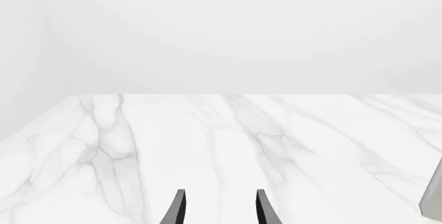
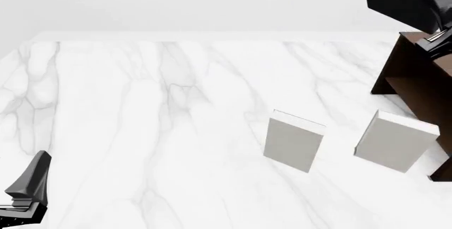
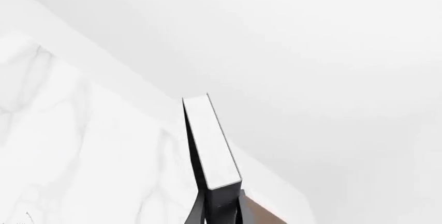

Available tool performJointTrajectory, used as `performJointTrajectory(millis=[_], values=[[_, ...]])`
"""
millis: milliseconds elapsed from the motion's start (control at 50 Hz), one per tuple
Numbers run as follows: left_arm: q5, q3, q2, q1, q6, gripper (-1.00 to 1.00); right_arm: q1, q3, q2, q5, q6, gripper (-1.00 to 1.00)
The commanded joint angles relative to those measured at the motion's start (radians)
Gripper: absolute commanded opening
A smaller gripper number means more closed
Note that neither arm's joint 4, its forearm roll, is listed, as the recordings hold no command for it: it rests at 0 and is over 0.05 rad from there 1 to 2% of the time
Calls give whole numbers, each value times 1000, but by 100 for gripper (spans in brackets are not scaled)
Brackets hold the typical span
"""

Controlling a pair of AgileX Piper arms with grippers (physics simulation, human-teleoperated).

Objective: Pick up the book on the left and place it on top of the shelf.

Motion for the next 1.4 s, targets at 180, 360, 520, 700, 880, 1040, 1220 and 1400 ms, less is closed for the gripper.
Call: performJointTrajectory(millis=[180,360,520,700,880,1040,1220,1400], values=[[0,0,0,0,0,100,-84,-14,-26,12,0,-100],[0,0,0,0,0,100,-110,-33,-13,23,-9,-100],[0,0,0,0,0,100,-145,-30,-10,30,-45,-100],[0,0,0,0,0,100,-195,-25,-28,45,-67,-100],[0,0,0,0,0,100,-229,-47,-45,76,-85,-100],[0,0,0,0,0,100,-256,-48,-57,94,-97,-100],[0,0,0,0,0,100,-283,-32,-51,76,-102,-100],[0,0,0,0,0,100,-312,-37,-50,76,-117,-100]])
